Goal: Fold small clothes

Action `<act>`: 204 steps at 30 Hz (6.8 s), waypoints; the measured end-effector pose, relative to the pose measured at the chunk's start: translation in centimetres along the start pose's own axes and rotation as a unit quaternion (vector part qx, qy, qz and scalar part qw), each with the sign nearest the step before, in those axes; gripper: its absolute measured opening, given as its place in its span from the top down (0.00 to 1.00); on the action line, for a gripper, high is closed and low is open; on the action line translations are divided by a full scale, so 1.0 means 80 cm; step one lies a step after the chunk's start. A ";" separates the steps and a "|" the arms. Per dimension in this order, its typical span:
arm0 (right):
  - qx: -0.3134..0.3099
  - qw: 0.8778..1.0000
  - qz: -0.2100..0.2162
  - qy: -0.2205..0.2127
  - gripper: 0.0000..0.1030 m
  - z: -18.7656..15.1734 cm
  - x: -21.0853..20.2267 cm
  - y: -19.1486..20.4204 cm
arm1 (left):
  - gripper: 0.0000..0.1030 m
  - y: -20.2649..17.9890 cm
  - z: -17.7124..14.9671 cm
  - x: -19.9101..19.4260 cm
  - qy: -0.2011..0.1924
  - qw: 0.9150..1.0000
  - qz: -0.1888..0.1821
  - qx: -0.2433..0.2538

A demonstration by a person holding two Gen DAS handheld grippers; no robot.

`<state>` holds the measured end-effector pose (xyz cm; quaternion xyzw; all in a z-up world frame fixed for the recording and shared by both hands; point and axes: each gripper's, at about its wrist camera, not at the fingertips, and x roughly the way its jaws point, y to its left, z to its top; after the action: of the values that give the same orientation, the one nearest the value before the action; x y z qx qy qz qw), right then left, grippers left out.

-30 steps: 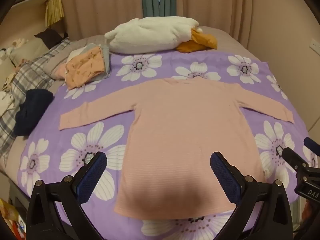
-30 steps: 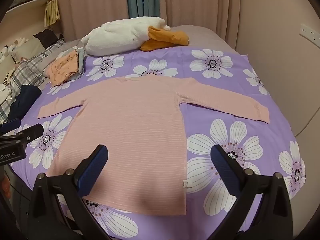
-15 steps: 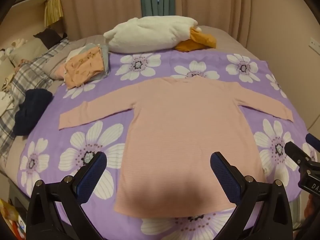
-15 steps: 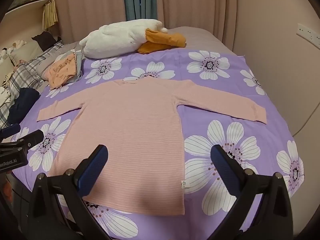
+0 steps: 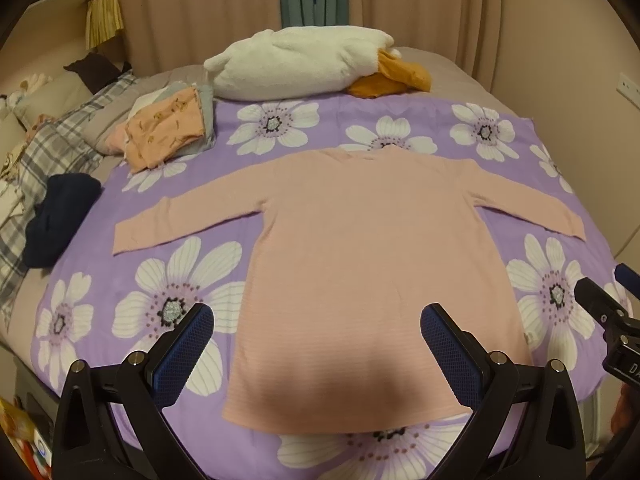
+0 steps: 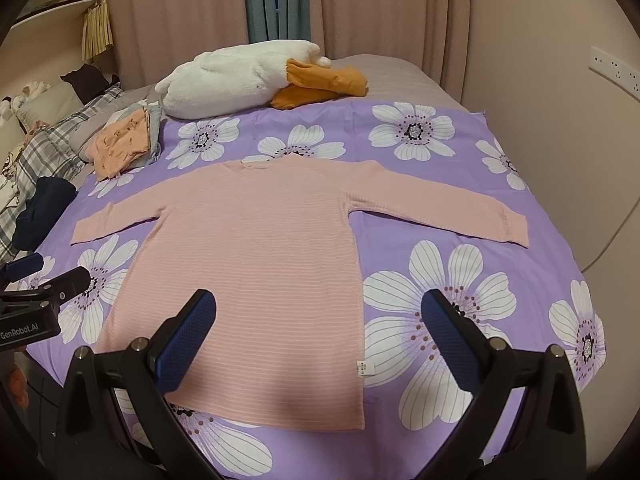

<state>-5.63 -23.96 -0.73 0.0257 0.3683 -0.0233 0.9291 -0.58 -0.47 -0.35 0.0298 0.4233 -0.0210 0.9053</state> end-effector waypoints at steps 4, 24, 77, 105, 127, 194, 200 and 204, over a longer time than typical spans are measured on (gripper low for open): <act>0.001 1.000 0.000 0.000 0.00 0.000 0.000 0.000 | 0.01 0.000 -0.002 0.003 0.003 1.000 -0.002 -0.001; 0.000 1.000 0.000 -0.001 0.00 0.000 -0.001 0.002 | 0.01 0.001 -0.003 0.004 0.006 1.000 -0.005 -0.002; -0.001 1.000 0.001 -0.001 0.00 -0.003 -0.001 0.005 | 0.01 -0.001 -0.007 0.004 0.008 1.000 -0.005 0.004; 0.040 0.999 0.032 0.011 0.00 -0.018 0.023 -0.018 | 0.01 0.008 -0.011 0.044 0.026 0.999 -0.027 -0.020; 0.426 0.903 0.047 0.004 0.02 -0.037 0.217 -0.346 | 0.01 0.040 0.045 0.174 0.075 0.983 -0.082 -0.145; -0.089 0.957 0.265 0.077 0.71 0.138 0.338 0.168 | 0.01 0.212 0.078 0.214 0.052 0.968 -0.076 -0.235; -0.111 0.942 0.301 0.093 0.78 0.117 0.378 0.262 | 0.01 0.255 0.066 0.224 0.057 0.956 -0.066 -0.281; -0.129 0.946 0.274 0.115 0.78 0.114 0.426 0.325 | 0.01 0.300 0.053 0.226 0.055 0.943 -0.047 -0.323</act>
<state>27.00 0.52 -16.69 0.0081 0.4508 0.2835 0.8464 15.78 22.92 -10.63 -0.2833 0.4575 0.0765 0.8394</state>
